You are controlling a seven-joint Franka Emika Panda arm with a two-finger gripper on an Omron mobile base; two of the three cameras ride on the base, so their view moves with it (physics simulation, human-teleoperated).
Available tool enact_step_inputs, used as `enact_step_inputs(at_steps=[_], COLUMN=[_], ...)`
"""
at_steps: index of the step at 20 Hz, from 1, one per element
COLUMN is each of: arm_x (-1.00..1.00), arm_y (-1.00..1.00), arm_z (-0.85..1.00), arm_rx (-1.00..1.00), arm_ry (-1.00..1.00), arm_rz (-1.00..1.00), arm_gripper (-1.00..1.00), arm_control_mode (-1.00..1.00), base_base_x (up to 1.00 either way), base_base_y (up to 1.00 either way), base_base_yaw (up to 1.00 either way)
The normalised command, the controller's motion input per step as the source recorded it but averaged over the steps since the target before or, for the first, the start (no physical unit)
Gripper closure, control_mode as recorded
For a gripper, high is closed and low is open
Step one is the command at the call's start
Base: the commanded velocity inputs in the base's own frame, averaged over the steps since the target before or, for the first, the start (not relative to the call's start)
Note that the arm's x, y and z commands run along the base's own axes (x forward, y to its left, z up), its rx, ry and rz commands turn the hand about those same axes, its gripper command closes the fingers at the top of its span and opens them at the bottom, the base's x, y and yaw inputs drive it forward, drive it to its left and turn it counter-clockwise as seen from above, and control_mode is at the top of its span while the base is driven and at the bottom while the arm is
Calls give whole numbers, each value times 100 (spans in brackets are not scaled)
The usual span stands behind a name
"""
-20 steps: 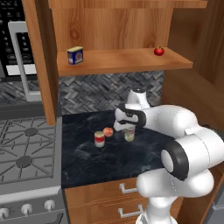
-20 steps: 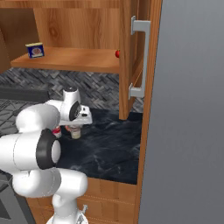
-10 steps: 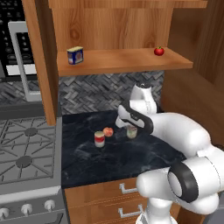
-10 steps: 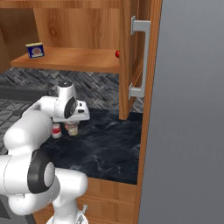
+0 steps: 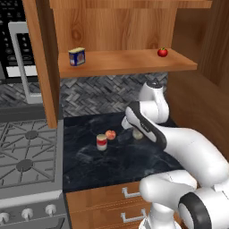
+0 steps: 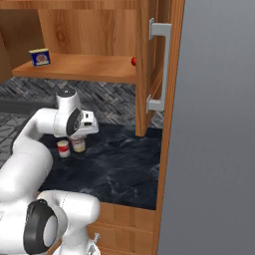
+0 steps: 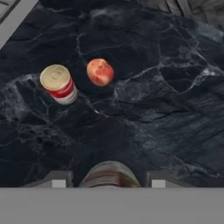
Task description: Pick the cans from the counter and place them in their designated side in the cabinet.
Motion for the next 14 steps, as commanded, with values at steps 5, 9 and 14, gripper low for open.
enact_step_inputs(at_steps=[5,9,14], arm_x=[-40,-39,-38], arm_y=[-3,-1,0], arm_z=[30,30,34], arm_rx=[0,0,0], arm_ry=[-8,-8,-8], arm_rz=[2,1,1], arm_gripper=[100,100,100], arm_control_mode=[-100,-100,-100], base_base_x=[0,0,0], base_base_y=[0,0,0], base_base_yaw=[0,0,0])
